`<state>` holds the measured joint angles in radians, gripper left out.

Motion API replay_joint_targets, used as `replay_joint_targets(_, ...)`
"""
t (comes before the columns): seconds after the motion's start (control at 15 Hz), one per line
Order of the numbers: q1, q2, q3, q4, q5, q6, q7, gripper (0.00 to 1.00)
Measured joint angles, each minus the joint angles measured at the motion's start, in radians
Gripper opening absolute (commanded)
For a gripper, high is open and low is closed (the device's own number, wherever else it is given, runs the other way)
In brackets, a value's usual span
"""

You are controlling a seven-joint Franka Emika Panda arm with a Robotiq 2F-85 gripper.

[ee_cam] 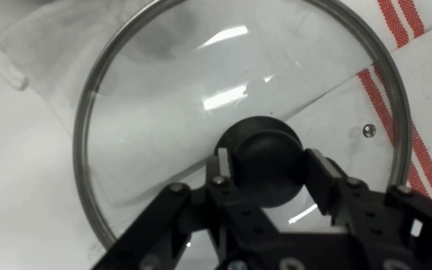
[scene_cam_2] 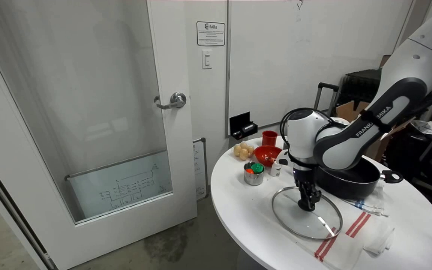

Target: Remove the lid from the pot.

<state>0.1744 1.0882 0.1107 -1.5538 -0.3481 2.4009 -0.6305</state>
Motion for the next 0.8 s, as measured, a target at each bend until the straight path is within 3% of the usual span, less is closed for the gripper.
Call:
replay_joint_targets(0.07, 0.0, -0.002, 0.0, -0.005, -0.004, 0.006, 0.003, 0.25)
replay_joint_targets(0.13, 0.0, -0.003, 0.0, -0.008, -0.006, 0.011, 0.005, 0.62)
replay_joint_targets(0.2, 0.0, -0.004, 0.0, -0.01, -0.008, 0.013, 0.007, 0.76)
replay_joint_targets(0.33, 0.0, -0.005, 0.0, -0.014, -0.009, 0.025, 0.01, 0.88)
replay_joint_targets(0.47, 0.0, -0.006, 0.001, -0.018, -0.009, 0.048, 0.014, 0.99)
replay_joint_targets(0.8, 0.0, -0.045, 0.013, -0.046, -0.009, 0.069, 0.024, 1.0)
